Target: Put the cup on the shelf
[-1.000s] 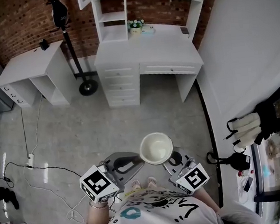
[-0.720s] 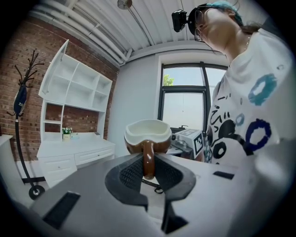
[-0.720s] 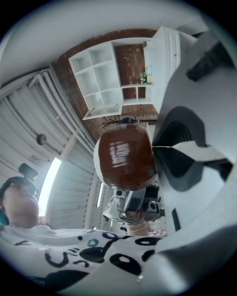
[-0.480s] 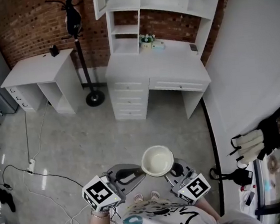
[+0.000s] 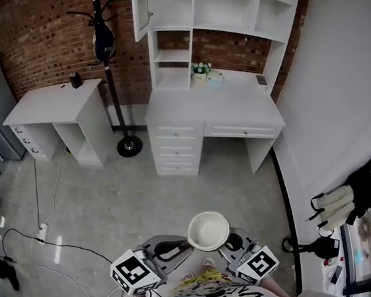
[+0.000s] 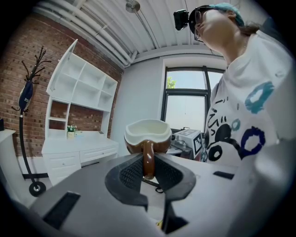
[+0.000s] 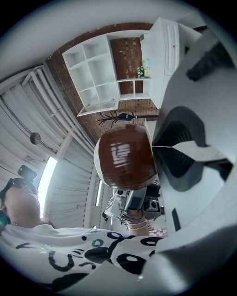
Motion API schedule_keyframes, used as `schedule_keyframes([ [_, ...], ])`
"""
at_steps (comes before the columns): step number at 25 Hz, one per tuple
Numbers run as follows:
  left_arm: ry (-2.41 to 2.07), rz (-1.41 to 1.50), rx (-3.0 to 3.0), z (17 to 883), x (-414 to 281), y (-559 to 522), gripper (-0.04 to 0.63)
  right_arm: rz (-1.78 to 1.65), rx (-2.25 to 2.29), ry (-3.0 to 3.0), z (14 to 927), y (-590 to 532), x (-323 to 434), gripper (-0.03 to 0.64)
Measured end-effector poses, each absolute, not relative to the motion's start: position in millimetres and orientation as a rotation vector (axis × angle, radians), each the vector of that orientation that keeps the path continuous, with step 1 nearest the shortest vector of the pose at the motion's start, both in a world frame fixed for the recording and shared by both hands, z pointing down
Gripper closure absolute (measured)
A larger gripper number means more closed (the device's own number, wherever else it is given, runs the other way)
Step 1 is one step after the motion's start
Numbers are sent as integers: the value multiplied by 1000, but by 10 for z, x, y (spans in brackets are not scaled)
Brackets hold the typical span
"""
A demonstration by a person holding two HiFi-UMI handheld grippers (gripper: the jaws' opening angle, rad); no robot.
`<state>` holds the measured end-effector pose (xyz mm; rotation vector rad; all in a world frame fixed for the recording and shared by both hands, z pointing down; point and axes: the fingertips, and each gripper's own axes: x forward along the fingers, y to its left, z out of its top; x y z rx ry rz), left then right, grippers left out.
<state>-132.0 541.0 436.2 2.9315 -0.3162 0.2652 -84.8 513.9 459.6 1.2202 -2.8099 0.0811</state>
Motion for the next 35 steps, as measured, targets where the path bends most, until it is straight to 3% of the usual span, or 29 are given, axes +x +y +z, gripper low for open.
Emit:
schedule_keyframes([
  [12,-317,281,2915,4412,-1177,4710,540,96,1220,-2799,4714,4437,-680,589],
  [35,-464,262,2933,4308,-229,2774,540,29,1099,-2890,4510,2449,204,589],
])
